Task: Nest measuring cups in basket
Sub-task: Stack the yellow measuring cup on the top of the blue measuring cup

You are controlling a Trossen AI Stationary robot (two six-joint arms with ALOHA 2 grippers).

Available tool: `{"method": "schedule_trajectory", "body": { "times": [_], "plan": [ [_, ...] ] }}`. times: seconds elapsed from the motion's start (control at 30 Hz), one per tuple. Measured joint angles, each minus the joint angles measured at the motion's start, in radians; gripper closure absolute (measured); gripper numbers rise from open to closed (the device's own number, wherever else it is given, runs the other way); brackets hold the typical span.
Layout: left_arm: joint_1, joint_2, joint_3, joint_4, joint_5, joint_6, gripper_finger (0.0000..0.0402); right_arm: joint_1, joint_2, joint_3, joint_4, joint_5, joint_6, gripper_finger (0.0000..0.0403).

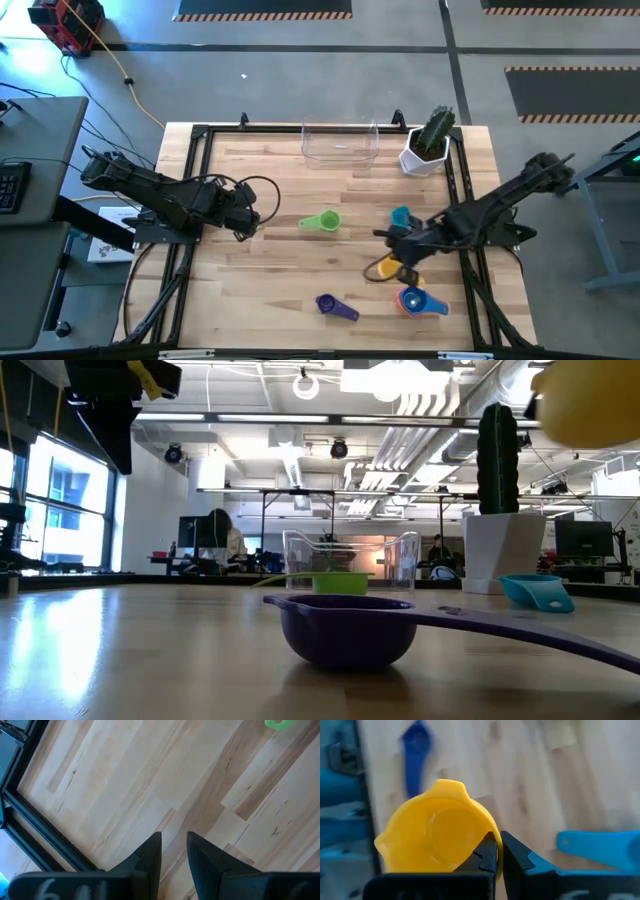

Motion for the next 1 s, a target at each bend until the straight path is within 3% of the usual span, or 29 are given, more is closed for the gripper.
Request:
{"method": "schedule_trajectory", "body": {
  "times": [0.3,0.7,1.0],
  "plan": [
    [0.000,0.000,0.000,0.000,0.000,0.000,0.0319,0.139,-0.107,-0.140,0.024,-0.106,0.098,0.0403],
    [0.000,0.000,0.000,0.001,-0.003,-0.007,0.0319,0.260,-0.006,-0.147,0.054,-0.106,0.198,0.0403],
    [0.000,0.000,0.000,0.003,-0.003,-0.008,0.0319,0.287,0.111,-0.147,0.102,-0.107,0.208,0.0403]
  ]
}}
